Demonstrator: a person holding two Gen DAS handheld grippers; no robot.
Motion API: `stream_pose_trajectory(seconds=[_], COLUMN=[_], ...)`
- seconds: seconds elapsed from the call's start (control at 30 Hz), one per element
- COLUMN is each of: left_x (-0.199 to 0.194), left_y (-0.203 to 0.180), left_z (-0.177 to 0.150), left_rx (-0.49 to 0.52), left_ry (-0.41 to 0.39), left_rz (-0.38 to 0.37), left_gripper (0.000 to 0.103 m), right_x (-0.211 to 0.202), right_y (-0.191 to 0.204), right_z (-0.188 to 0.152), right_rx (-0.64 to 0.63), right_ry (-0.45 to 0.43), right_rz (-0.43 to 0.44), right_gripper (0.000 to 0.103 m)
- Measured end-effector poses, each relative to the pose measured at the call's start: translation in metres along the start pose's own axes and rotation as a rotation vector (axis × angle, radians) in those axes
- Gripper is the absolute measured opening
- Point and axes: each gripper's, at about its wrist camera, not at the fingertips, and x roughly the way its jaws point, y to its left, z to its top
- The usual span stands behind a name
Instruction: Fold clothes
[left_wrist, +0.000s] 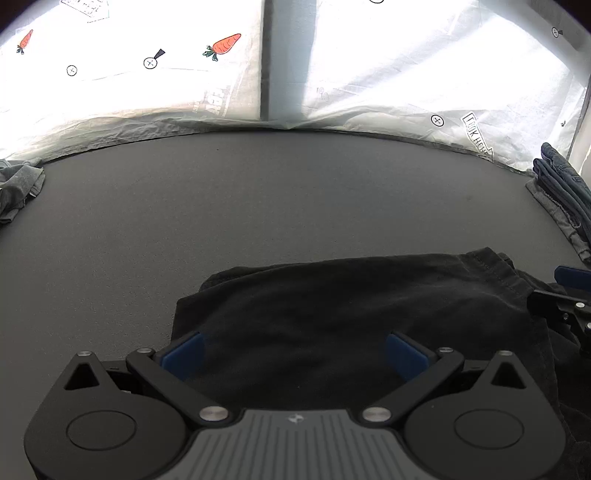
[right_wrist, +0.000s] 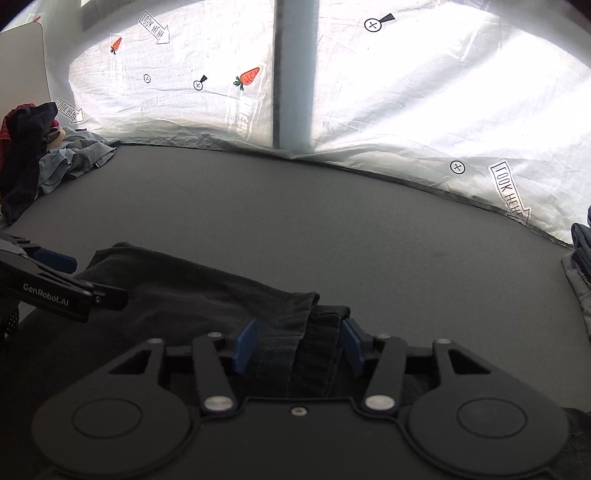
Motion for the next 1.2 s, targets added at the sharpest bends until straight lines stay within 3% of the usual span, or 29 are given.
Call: stream_pose_trajectory(seconds=[0.13,0.2,0.3,0.37,0.5,0.7,0.87,1.03,1.1,1.2], left_x=[-0.024,-0.030,-0.030,-0.026,-0.018,-0.021,-0.023,-0.020,-0.019,-0.019], left_y=[-0.048,-0.071,-0.102,-0.118,-0.140,-0.138,-0.135,-0.137,-0.138,-0.138], left_z=[-0.020,-0.031,-0.048,-0.058,-0.076,-0.083,-0.086,-0.083,-0.083,-0.082], left_rx=[0.078,0.120,0.169,0.188,0.216,0.108,0.077,0.073,0.074,0.073], left_ry=[0.020,0.052,0.113,0.150,0.151,0.143,0.131,0.137,0.135,0.142], left_rz=[-0.090,-0.116,-0.143,-0.131,-0.011,0.035,0.051,0.050,0.049,0.047], left_gripper=[0.103,0.103,0.103,0.103,0.103,0.103,0.103,0.103,0.103,0.103], right_x=[-0.044,-0.065,-0.094,-0.113,-0.141,-0.152,-0.137,-0.121,-0.115,-0.105], right_y=[-0.050,-0.082,-0.120,-0.141,-0.183,-0.226,-0.246,-0.260,-0.267,-0.278], right_z=[-0.024,-0.039,-0.059,-0.075,-0.109,-0.152,-0.173,-0.179,-0.181,-0.183], right_rx=[0.188,0.323,0.429,0.469,0.629,0.865,1.049,1.193,1.255,1.351], right_ry=[0.008,-0.011,-0.044,-0.058,-0.071,-0.055,-0.082,-0.148,-0.162,-0.178], right_rz=[-0.118,-0.170,-0.243,-0.307,-0.347,-0.300,-0.164,-0.083,-0.050,0.001], right_gripper=[0.080,0.095,0.098,0.102,0.103,0.103,0.103,0.103,0.089,0.080])
